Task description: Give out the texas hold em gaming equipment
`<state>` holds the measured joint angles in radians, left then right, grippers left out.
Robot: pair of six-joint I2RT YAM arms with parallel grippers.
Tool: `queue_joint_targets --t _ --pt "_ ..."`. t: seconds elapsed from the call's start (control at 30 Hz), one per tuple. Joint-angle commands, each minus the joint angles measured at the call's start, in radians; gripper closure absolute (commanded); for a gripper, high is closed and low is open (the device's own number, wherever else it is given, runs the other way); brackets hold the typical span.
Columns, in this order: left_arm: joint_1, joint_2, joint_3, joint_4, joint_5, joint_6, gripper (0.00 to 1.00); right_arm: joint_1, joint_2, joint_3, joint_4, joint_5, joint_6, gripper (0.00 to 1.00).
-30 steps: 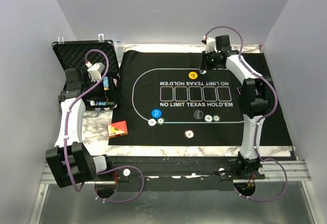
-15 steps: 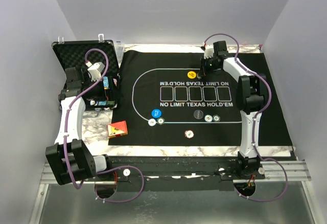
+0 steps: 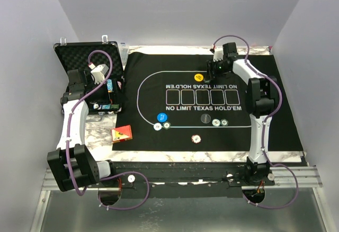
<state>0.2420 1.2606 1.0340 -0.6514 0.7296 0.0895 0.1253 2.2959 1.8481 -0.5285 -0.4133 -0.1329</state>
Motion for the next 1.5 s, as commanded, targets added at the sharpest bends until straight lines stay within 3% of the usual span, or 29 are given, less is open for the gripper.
queue_joint_targets --t 0.0,0.13,0.27,0.37,0.43,0.6,0.7,0.93,1.47 --pt "0.007 -0.005 0.023 0.011 0.022 -0.004 0.01 -0.009 -0.082 0.006 -0.045 0.054 -0.038 0.41" --pt "0.007 -0.023 0.017 0.01 -0.008 0.005 0.01 -0.009 -0.156 0.022 -0.098 0.057 -0.106 0.34" --pt "0.007 -0.056 -0.007 0.005 -0.033 0.026 0.01 0.002 -0.275 -0.051 -0.219 -0.066 -0.248 0.31" --pt "0.008 -0.066 -0.009 -0.03 -0.051 0.049 0.01 0.061 -0.398 -0.198 -0.302 -0.071 -0.354 0.25" --pt "0.006 -0.077 -0.016 -0.047 -0.061 0.056 0.01 0.124 -0.495 -0.338 -0.294 -0.053 -0.397 0.14" --pt "0.006 -0.115 -0.068 -0.054 -0.059 0.073 0.01 0.339 -0.701 -0.663 -0.206 0.053 -0.427 0.11" --pt "0.007 -0.12 -0.083 -0.057 -0.061 0.078 0.01 0.452 -0.773 -0.777 -0.168 0.086 -0.432 0.11" --pt "0.003 -0.122 -0.075 -0.06 -0.047 0.07 0.01 0.595 -0.757 -0.887 -0.123 0.168 -0.426 0.11" --pt "0.002 -0.102 -0.065 -0.06 -0.027 0.065 0.01 0.647 -0.693 -0.903 -0.07 0.205 -0.386 0.18"
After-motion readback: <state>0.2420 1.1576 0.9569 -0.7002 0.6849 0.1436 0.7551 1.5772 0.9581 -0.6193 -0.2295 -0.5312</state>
